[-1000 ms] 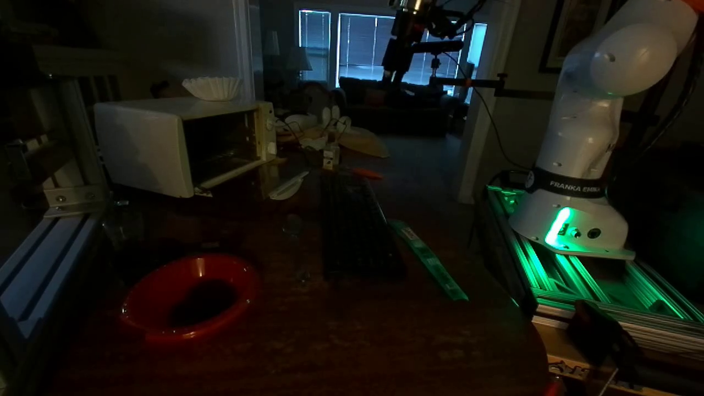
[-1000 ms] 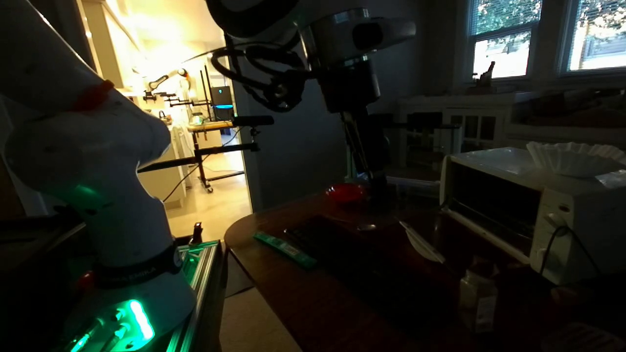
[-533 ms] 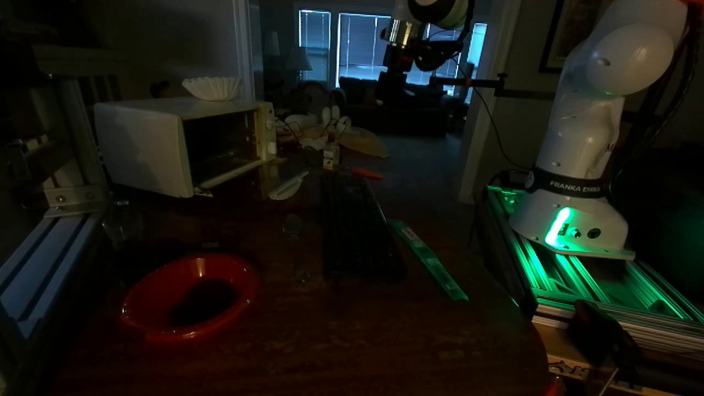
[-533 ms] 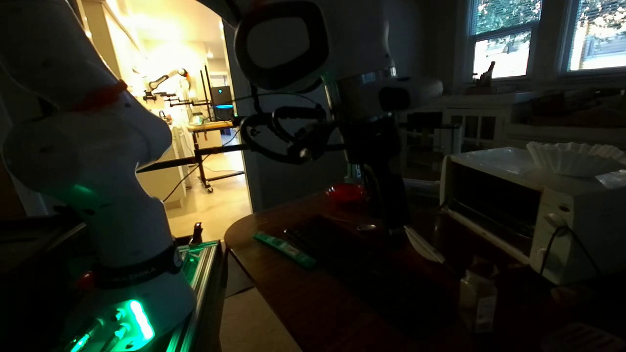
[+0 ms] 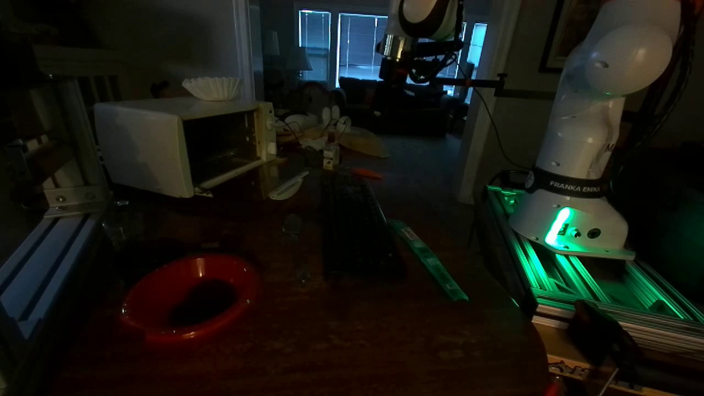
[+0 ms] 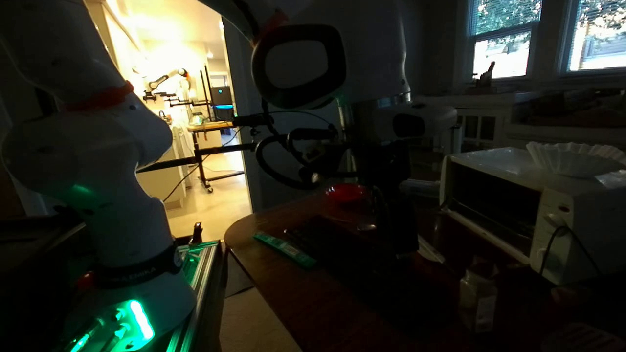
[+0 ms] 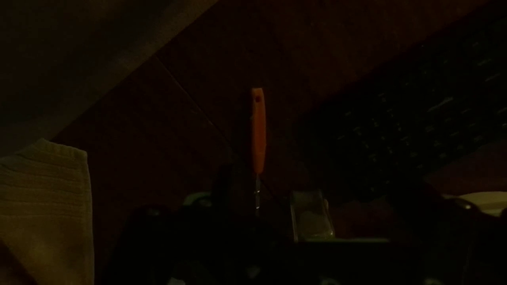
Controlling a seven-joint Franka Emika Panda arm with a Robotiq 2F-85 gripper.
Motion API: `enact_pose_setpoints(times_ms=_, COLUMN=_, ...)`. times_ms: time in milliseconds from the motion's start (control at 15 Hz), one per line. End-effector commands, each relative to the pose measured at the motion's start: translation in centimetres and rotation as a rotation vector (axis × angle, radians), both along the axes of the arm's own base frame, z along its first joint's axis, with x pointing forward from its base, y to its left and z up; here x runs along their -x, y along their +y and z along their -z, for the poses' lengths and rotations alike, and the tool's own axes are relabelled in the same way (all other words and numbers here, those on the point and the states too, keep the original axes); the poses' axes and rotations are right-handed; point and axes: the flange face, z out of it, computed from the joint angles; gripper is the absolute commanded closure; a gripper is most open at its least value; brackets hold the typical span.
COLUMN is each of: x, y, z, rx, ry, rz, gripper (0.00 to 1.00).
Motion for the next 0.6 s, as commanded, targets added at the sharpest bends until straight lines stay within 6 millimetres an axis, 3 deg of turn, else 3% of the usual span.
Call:
enact_pose_setpoints(times_ms=0, x=-1.0, y=-0.5, z=0.8, rx=-0.029, ry=0.016, rz=0.018, gripper=0.00)
enact_pose_setpoints(times_ms=533, x=-4.5, y=-2.9, z=4.1, rx=0.000, ry=0.018, rz=0.053, gripper=0.00)
